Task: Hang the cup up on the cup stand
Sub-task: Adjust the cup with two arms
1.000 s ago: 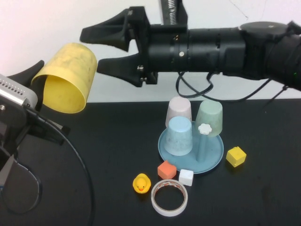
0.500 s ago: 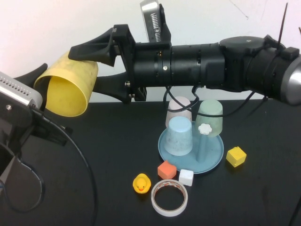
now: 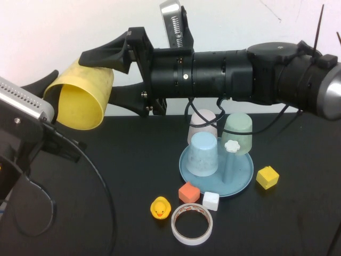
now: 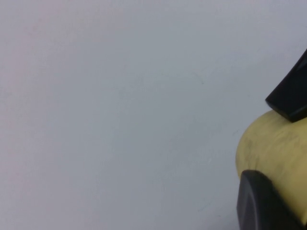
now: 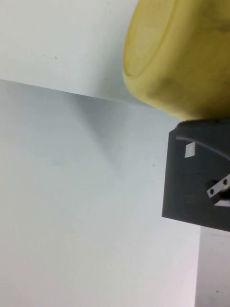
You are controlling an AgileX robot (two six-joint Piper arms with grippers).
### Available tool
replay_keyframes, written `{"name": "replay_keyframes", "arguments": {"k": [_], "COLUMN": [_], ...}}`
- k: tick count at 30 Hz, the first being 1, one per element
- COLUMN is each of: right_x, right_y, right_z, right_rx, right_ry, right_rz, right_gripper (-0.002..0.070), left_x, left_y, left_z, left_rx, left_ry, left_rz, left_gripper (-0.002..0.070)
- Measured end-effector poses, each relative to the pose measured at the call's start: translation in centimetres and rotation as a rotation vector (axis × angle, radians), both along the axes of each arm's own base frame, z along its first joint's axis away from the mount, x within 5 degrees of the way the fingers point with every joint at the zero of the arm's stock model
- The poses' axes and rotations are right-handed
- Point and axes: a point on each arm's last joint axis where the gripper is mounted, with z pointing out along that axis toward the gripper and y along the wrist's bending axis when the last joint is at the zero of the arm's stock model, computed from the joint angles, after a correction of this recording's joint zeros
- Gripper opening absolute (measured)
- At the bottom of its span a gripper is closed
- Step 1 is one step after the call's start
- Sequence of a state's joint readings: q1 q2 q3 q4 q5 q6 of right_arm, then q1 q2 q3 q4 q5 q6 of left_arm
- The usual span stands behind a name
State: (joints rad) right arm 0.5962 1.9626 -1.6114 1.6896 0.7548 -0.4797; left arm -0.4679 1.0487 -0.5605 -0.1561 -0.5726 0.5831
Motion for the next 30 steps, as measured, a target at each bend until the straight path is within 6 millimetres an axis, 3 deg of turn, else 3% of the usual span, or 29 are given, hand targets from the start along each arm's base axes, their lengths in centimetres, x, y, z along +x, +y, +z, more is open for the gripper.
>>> {"name": "replay_keyframes", "arguments": {"k": [4, 19, 21, 27, 30], "right_x": [0.1, 0.1, 0.1, 0.6, 1.1], "right_y": [0.0, 0.0, -0.1, -1.3, -2.8], "right_z": [0.0, 0.0, 0.0, 0.5, 1.7], "right_rx": [-0.001, 0.002, -0.001, -0.005, 0.002], "right_ry": [0.002, -0.006, -0.020, -0.106, -0.166], "right_rz": [-0.006, -0.009, -0.001, 0.013, -0.011], "right_gripper": [0.0587, 0.0586, 0.0586, 0.0575, 0.0574], "left_x": [0.1, 0.1, 0.1, -0.5, -1.0], "left_y": [-0.2, -0.3, -0.3, -0.4, -0.2], "left_z": [-0.1, -0.1, -0.2, -0.5, -0.1], "left_rx": [0.003, 0.012, 0.027, 0.064, 0.045], "left_ry": [-0.008, -0.010, -0.003, 0.054, 0.067], "left_rz": [-0.021, -0.027, -0.033, -0.064, -0.071], "left_gripper": [0.0006, 0.0022, 0.0064, 0.0302, 0.0356]}}
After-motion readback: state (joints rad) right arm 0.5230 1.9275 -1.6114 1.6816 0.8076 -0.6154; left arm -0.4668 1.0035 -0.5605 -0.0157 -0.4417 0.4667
